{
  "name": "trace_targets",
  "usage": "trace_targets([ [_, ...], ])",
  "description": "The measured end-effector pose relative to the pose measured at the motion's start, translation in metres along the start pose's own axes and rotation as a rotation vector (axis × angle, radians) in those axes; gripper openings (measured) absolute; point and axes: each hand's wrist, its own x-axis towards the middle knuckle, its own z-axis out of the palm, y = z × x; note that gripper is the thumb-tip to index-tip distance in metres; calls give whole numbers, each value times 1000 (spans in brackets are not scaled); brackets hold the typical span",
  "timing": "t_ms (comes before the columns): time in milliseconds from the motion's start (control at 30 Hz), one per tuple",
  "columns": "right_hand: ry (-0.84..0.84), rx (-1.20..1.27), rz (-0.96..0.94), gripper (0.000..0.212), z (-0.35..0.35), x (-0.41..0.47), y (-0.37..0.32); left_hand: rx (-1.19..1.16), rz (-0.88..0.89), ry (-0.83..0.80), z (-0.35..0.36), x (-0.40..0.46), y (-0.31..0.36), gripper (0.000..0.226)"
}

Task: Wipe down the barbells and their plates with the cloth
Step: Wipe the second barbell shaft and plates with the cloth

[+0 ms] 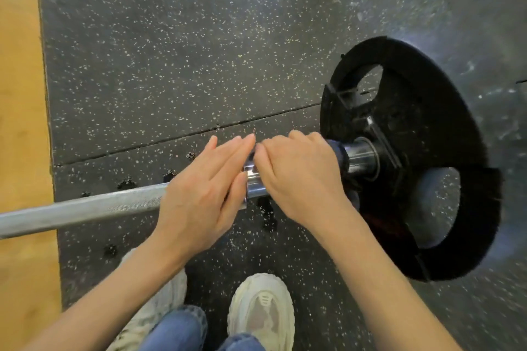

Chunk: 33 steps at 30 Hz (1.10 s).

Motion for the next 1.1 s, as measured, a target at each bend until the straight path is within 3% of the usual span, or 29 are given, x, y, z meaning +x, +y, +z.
trace_targets([
  [167, 279, 205, 54, 48, 29, -80, -18, -14, 50, 43, 3, -5, 2, 43],
  [267, 259, 169, 58, 44, 27, -58, -15, -28, 62, 44, 3, -5, 1, 43],
  [400, 318, 101, 247, 51, 21, -4, 3, -5, 55, 43, 3, 0, -1, 43],
  [500, 395, 217, 250, 38, 34, -40, 7, -19, 24, 54, 1, 7, -4, 45],
  [567, 443, 256, 213, 44, 40, -64, 8, -20, -8, 70, 1, 11, -6, 46],
  [667, 400, 205, 189, 44, 35, -37, 25, -38, -48, 64, -1, 18, -6, 44],
  [833, 384, 157, 363, 48, 11, 10, 32, -80, -101, 53, -5, 31, -9, 44],
  [967, 448, 332, 287, 53, 33, -20, 15, -91, -167, 12, -3, 36, -19, 48],
  [1100, 432, 308, 211, 46, 26, 0, 24, -112, -216, 5, -4, 42, -25, 51],
])
